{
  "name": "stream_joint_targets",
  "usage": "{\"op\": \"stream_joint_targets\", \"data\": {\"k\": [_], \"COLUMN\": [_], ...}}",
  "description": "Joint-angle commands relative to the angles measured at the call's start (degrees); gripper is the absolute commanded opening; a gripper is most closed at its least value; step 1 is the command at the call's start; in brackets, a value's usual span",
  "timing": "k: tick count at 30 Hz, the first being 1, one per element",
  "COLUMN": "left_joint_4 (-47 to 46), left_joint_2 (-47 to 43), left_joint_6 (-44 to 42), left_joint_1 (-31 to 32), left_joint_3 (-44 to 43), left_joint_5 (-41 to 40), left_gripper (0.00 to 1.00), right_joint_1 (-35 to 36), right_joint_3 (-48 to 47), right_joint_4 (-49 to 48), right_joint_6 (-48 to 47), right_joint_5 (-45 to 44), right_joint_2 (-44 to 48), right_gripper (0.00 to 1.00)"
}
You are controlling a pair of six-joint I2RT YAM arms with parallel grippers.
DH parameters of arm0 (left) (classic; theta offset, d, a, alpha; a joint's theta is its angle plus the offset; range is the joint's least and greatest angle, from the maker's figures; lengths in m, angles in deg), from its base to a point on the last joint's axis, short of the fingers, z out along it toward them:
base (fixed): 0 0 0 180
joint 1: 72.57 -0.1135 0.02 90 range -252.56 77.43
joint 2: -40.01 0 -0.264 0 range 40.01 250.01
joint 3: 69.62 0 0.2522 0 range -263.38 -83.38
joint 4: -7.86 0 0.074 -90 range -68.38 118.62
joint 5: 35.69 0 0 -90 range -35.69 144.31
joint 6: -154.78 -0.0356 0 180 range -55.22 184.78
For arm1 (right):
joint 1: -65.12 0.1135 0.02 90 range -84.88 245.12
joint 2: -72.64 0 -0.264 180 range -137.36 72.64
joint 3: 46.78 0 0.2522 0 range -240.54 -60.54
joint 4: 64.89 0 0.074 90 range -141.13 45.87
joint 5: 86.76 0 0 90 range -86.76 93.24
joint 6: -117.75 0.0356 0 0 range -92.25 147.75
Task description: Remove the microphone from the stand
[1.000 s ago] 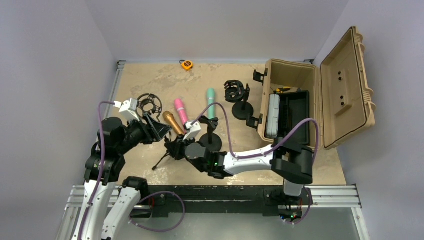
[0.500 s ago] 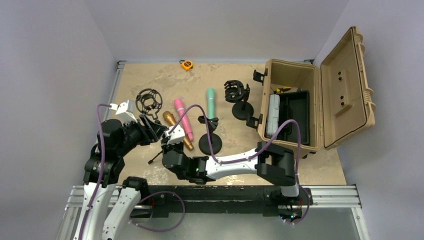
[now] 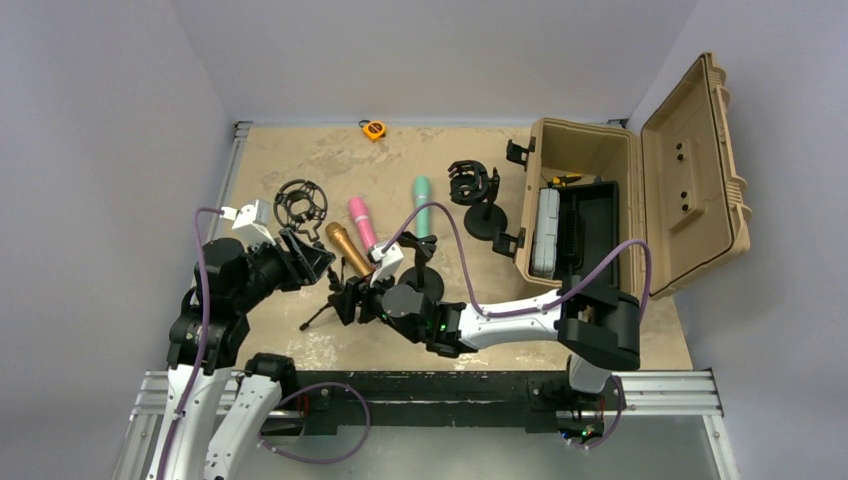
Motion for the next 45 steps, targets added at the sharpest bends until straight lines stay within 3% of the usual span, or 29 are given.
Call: {"op": "stream_joint_targets", "data": {"k": [1, 11, 35, 40, 44, 45], "left_joint_4": [-1.0, -1.1, -0.9, -1.0, -0.8, -0.8], "left_joint_2": [-0.1, -0.8, -0.9, -1.0, -1.4, -1.6], "left_joint_6": [0.7, 1.3, 1.0, 1.1, 1.0, 0.8], "left_joint_1": [0.3, 0.3, 0.2, 0.2, 0.3, 0.3], "left_joint_3": [-1.2, -0.7, -0.7, -0.6, -1.0, -1.1], "left_joint_5": [1.2, 1.8, 1.9, 2.1, 1.9, 1.6], "left_gripper": [0.51, 0.51, 0.51, 0.51, 0.51, 0.51], "right_joint_1": [-3.0, -5.1, -6.1, -6.1, -6.1, -6.1], "right_joint_3": [0.8, -1.5, -4.3, -4.5, -5.0, -5.6], "right_joint_4": [-7.7, -5.5, -7.6, -7.1, -4.6, -2.9], "right_joint_6": [9.4, 13.4, 12.8, 12.7, 12.1, 11.8], "right_joint_5": [9.1, 11.0, 13.0, 12.4, 11.0, 10.0], "right_joint_2": [1.8, -1.6, -6.0, -6.3, -7.4, -7.7], "right_gripper": [0.61, 0.48, 0.42, 0.27, 0.00, 0.00]}}
